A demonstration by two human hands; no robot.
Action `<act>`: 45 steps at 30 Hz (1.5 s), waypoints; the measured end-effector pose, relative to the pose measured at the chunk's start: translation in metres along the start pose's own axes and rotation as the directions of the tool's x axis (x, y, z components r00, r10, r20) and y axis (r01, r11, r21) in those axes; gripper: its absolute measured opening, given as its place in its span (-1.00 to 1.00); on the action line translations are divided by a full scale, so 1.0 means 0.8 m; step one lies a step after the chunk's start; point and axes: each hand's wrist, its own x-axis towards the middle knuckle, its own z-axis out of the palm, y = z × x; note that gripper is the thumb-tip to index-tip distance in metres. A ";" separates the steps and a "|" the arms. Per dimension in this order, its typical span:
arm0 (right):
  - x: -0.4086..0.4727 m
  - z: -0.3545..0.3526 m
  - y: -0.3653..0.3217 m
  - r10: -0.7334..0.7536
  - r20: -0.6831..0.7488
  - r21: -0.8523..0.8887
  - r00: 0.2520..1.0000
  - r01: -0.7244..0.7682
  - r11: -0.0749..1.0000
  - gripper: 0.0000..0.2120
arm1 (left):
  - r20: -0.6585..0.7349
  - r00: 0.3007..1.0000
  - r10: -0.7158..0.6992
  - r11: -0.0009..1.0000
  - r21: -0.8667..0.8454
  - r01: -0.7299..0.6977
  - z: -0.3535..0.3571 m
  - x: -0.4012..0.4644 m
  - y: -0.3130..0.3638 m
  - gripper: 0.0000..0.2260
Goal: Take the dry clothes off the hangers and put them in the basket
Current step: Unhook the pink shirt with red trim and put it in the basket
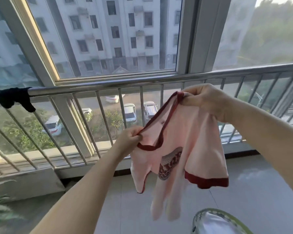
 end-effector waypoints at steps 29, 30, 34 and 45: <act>-0.139 -0.231 0.263 0.422 -0.056 -0.167 0.905 -0.425 0.890 -0.77 | 0.165 0.967 -0.195 0.980 0.004 0.197 0.232 -0.012 0.057 -0.59; -0.142 -0.231 0.266 0.417 -0.052 -0.150 0.907 -0.420 0.895 -0.77 | 0.195 0.962 -0.194 0.981 0.027 0.192 0.231 -0.014 0.058 -0.65; -0.159 -0.239 0.283 0.397 -0.054 -0.086 0.916 -0.400 0.912 -0.77 | 0.236 0.946 -0.224 0.974 0.038 0.222 0.248 -0.021 0.061 -0.77; -0.227 -0.259 0.336 0.488 0.011 -0.177 0.873 -0.478 0.860 -0.94 | 0.329 0.891 -0.313 0.941 -0.017 0.337 0.309 -0.037 0.051 -0.57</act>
